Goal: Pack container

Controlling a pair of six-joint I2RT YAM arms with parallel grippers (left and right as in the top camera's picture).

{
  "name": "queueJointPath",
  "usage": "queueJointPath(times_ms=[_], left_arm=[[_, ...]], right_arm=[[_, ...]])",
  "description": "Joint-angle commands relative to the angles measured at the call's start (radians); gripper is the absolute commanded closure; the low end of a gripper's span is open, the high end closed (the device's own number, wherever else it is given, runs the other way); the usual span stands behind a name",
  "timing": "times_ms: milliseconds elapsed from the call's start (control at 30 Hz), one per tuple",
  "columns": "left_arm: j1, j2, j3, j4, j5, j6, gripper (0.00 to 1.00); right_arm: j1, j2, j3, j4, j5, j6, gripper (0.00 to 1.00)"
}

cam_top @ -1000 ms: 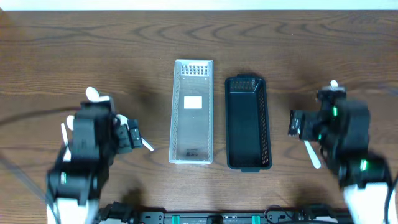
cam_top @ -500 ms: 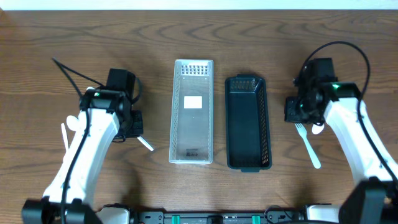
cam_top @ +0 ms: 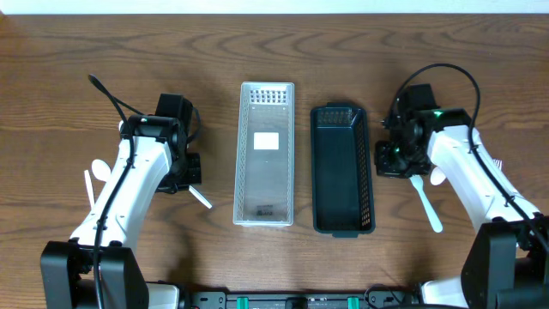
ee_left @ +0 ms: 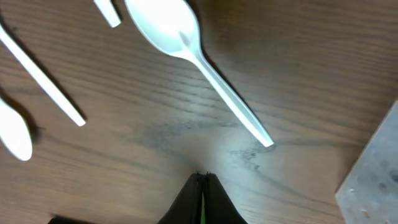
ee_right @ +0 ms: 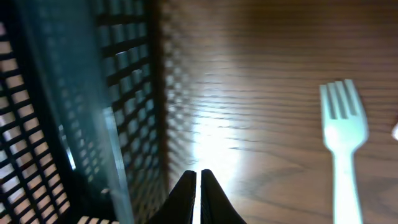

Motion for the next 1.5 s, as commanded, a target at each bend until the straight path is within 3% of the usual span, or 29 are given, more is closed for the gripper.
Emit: queueJointPath(times_ms=[0,1467], left_arm=[[0.002,0.005,0.004,0.004,0.027,-0.005,0.94],[0.000,0.009,-0.044,0.025,0.073,-0.005,0.94]], right_arm=[[0.031,0.005,0.005,-0.003,-0.032,0.010,0.93],[0.109,0.015,0.005,0.115,-0.177,0.034,0.86]])
